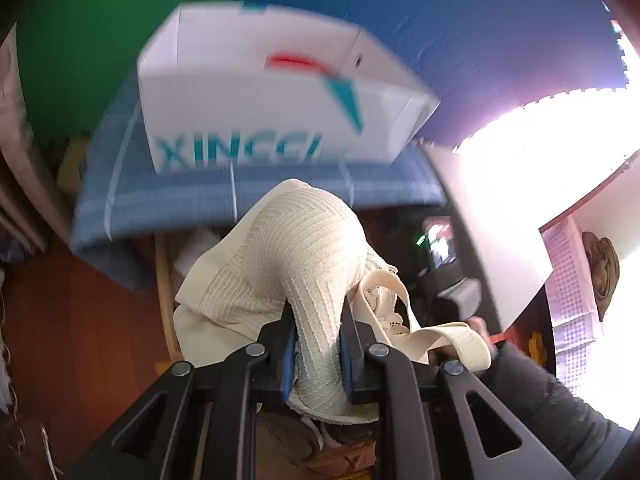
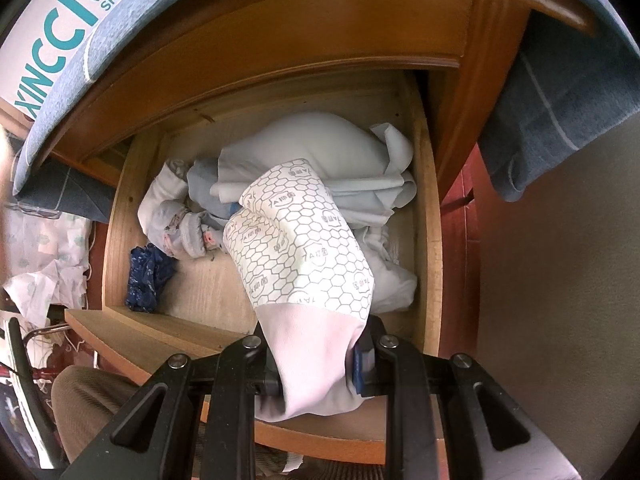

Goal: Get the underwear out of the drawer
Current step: 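Carry the cream knit bra to the white box and open the left tool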

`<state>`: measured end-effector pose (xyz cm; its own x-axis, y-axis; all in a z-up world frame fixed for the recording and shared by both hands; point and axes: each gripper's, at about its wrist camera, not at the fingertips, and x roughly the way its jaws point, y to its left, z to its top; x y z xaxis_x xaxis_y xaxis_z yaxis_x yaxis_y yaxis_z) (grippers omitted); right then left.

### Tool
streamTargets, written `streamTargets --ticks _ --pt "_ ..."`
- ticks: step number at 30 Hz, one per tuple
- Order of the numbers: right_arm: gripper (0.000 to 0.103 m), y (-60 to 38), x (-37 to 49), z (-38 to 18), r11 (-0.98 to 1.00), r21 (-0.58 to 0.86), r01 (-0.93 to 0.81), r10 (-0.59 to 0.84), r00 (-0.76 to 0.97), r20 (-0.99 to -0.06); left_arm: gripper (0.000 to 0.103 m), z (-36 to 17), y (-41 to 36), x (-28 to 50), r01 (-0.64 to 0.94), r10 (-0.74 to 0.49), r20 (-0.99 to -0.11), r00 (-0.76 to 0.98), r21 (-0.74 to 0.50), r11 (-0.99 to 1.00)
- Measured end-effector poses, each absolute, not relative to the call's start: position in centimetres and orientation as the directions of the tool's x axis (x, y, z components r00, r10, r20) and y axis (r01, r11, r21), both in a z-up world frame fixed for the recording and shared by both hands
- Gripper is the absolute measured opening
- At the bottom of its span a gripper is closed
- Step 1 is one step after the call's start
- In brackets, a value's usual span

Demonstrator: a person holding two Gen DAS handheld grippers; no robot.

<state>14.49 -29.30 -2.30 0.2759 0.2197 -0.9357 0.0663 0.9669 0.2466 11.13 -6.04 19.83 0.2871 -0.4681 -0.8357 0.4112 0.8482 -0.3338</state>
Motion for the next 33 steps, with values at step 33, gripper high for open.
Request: streamTargets --ticks 33 --pt "0.022 -29.3 14.3 -2.1 0.972 0.227 0.060 0.203 0.278 -0.939 0.018 26.6 -8.6 28.4 0.347 -0.198 -0.765 0.612 0.035 0.937"
